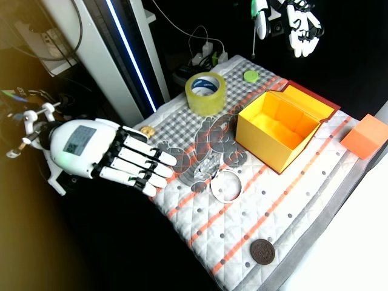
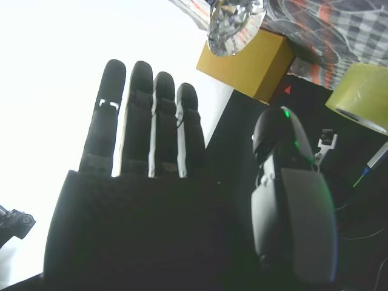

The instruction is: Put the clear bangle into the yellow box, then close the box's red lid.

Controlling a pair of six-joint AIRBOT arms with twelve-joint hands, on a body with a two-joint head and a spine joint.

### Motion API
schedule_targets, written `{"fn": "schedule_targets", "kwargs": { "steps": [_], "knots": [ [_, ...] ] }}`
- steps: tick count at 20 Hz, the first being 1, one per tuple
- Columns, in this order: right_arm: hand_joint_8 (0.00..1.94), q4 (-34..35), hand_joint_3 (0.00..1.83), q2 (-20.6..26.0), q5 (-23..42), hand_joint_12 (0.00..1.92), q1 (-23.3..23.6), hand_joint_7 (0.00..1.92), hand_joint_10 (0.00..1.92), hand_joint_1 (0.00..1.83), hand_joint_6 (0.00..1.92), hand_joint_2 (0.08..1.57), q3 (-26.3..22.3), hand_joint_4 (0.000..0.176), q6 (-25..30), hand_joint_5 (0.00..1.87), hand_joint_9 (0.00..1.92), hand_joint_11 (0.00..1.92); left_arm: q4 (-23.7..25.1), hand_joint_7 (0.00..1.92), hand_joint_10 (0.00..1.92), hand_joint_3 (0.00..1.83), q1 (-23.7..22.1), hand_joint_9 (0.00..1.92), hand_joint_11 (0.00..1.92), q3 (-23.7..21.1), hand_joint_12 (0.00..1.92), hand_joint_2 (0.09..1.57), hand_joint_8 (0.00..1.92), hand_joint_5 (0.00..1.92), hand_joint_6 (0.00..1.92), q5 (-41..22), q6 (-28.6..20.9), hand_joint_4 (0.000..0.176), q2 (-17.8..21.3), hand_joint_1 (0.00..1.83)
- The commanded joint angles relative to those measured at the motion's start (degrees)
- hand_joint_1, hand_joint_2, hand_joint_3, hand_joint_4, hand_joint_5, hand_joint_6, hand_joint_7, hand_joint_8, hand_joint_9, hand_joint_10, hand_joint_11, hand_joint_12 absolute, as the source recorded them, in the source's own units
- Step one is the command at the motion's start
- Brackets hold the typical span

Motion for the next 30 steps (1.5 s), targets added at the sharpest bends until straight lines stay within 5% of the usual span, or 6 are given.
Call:
{"fn": "schedule_targets", "kwargs": {
  "steps": [1,12,14,20,27,30],
  "knots": [
    [0.01,1.2,0.01,0.1,6.8,0.56,0.1,0.44,0.01,0.54,0.01,1.27,0.5,0.064,0.4,0.45,0.38,0.15,0.5,0.44,0.01,0.0,-0.5,0.49,0.05,0.1,1.07,1.24,0.0,0.41,0.0,-6.9,-0.3,0.176,-0.1,0.07],
    [0.01,-2.1,0.0,-11.2,-4.2,0.12,18.1,0.4,0.01,0.91,0.0,1.02,8.4,0.109,0.5,0.3,0.41,0.47,-1.5,0.37,0.01,0.0,-0.3,0.34,0.0,0.6,0.71,1.25,0.0,0.39,0.0,-9.0,-0.3,0.176,-0.5,0.1],
    [0.0,-2.9,0.0,-14.5,-8.8,0.28,21.3,0.43,0.0,1.04,0.0,1.01,11.1,0.074,0.5,0.32,0.46,0.46,-1.5,0.37,0.0,0.0,-0.3,0.35,0.0,0.7,0.83,1.24,0.0,0.37,0.0,-8.8,-0.3,0.176,-0.7,0.09],
    [0.0,-3.0,0.01,-20.0,-17.9,0.89,26.5,0.51,0.0,0.89,0.0,0.96,16.6,0.113,0.5,0.36,0.54,0.29,-1.5,0.39,0.0,0.0,-0.4,0.39,0.0,0.7,0.89,1.24,0.0,0.38,0.0,-8.3,-0.3,0.176,-0.8,0.12],
    [0.02,-3.0,0.0,-21.2,-23.0,1.08,27.4,0.81,0.05,1.07,0.01,0.96,18.8,0.0,0.1,0.64,0.88,0.54,-1.5,0.4,0.0,0.0,-0.3,0.39,0.0,0.6,0.91,1.23,0.0,0.36,0.0,-8.0,-0.3,0.176,-0.8,0.12],
    [0.01,-2.7,0.0,-21.6,-23.4,1.09,27.4,0.94,0.06,1.06,0.01,0.99,19.0,0.0,0.0,0.78,1.03,0.63,-1.5,0.4,0.01,0.0,-0.3,0.4,0.0,0.6,0.9,1.23,0.0,0.36,0.0,-8.0,-0.3,0.176,-0.8,0.12]
  ]
}}
